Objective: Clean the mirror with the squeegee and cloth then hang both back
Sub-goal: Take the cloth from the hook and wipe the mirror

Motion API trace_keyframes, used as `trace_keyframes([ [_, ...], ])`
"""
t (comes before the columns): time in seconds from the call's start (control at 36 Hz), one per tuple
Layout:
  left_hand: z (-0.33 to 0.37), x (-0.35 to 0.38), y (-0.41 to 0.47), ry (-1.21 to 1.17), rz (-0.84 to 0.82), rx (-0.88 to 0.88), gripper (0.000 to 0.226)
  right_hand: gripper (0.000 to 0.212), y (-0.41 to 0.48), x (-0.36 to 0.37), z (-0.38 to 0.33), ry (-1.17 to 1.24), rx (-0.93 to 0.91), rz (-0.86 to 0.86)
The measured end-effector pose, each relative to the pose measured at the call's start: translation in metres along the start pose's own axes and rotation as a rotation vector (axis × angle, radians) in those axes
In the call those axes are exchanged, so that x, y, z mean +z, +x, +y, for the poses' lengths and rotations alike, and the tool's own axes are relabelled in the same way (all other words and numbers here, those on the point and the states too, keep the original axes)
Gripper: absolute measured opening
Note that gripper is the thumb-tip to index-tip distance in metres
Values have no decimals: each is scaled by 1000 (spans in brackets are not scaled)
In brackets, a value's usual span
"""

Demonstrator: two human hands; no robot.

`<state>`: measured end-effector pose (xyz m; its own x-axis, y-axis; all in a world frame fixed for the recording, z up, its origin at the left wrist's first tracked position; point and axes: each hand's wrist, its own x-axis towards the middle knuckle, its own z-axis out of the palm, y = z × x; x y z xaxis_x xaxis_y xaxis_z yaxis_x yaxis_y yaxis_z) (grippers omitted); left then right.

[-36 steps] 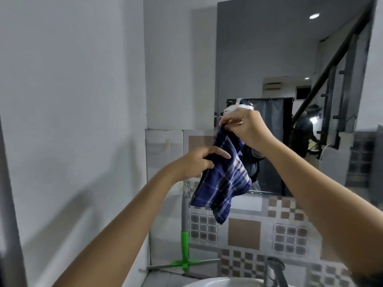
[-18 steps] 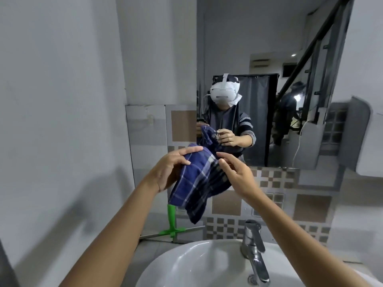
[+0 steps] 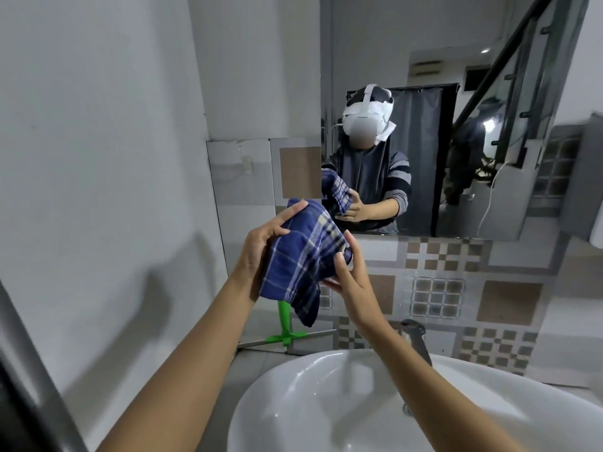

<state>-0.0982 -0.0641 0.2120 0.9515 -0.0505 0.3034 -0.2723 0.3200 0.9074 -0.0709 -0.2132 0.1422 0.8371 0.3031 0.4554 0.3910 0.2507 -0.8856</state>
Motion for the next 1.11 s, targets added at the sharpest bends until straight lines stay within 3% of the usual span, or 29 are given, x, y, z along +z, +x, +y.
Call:
trace_keyframes([
  [0.11,-3,-4,-8,144,-19,5,46,54,4,8,0,156,6,91],
  [0.19,-4,-13,-9,124,-12,-2,49,50,3,7,3,137,-4,85],
  [0.33,-5,-27,-4,212,-14,-46,51,29,5,-5,-4,15,-79,127],
  [0.53,-20,-30,13,455,-101,-46,44,29,8,-40,-26,-301,-47,119],
  [0.83,-35,28,63,439,5,240,32,28,27,-113,-75,-612,-88,232],
  [1.11,50,98,141,282,26,504,37,28,119,-142,-177,-635,-367,239],
])
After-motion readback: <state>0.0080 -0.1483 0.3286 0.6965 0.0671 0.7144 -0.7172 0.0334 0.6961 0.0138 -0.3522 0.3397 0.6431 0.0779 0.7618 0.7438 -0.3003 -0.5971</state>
